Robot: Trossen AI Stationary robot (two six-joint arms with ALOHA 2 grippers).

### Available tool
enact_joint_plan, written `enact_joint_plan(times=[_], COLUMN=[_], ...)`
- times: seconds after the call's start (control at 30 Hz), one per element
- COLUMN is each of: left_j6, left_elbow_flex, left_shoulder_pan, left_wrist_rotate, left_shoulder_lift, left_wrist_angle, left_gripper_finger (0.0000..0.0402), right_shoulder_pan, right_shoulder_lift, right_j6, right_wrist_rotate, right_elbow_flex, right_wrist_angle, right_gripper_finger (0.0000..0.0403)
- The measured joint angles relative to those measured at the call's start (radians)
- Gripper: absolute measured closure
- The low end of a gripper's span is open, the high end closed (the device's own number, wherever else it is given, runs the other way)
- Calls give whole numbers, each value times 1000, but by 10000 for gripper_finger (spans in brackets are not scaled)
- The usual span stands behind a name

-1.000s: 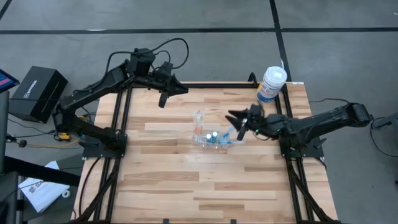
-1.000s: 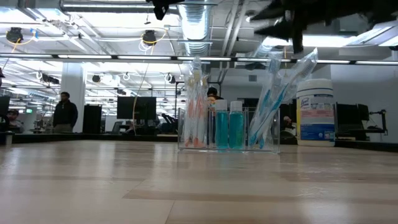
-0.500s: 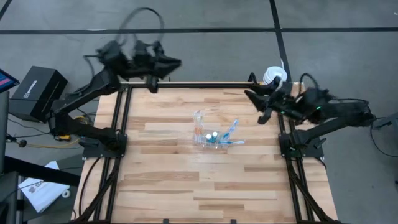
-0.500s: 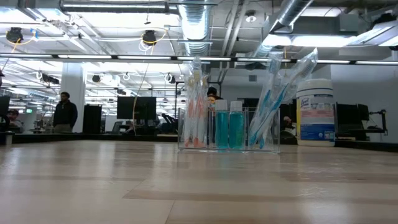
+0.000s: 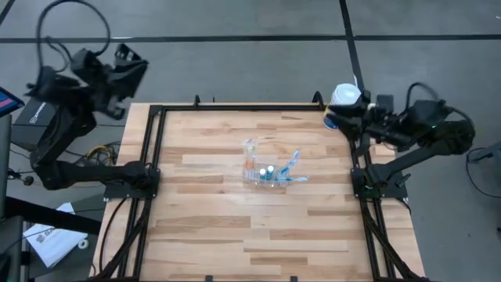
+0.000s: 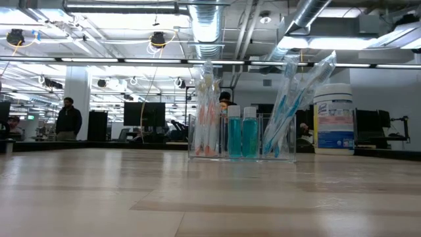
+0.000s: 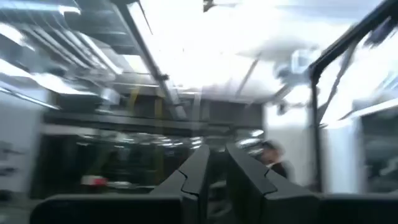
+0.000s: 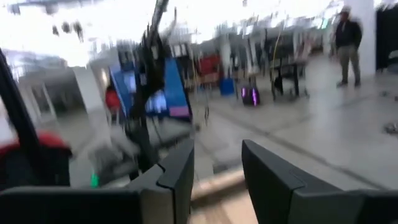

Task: Pick & Place toothbrushing station
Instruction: Return to Home Position

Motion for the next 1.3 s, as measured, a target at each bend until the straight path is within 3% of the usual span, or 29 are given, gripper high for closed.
enact_joint_plan(times=[0.1,0.2,0.23,0.33,0.4,0.63,0.9,1.03,1.2,1.3], left_j6=[-176,1,58,113,130,87,-33,-61,-63,-119], left_elbow_flex=[0,0,0,-9,-70,-409,-792,-916,-1032,-1120], left_shoulder_pan=[0,2,2,2,2,2,2,2,2,2], left_wrist_rotate=[82,301,323,264,206,103,5,6,-14,-23], left_shoulder_lift=[-32,-71,-89,-150,-210,-527,-856,-899,-886,-901], left_wrist_angle=[2,-60,-109,-312,-351,-282,-197,-154,-138,-45], left_gripper_finger=[358,358,358,358,358,358,358,358,358,358], right_shoulder_pan=[20,32,46,117,166,255,258,257,237,230], right_shoulder_lift=[-15,-45,-57,-133,-197,-477,-795,-853,-854,-854], right_j6=[48,124,105,-3,-35,-48,-6,34,133,231], right_wrist_rotate=[0,0,-2,-33,-18,17,12,43,78,88], right_elbow_flex=[0,-2,-6,-22,-42,-256,-575,-704,-754,-790], right_wrist_angle=[-182,-315,-309,-279,-281,-257,-157,-153,-200,-227], right_gripper_finger=[278,279,279,279,280,280,280,280,274,266])
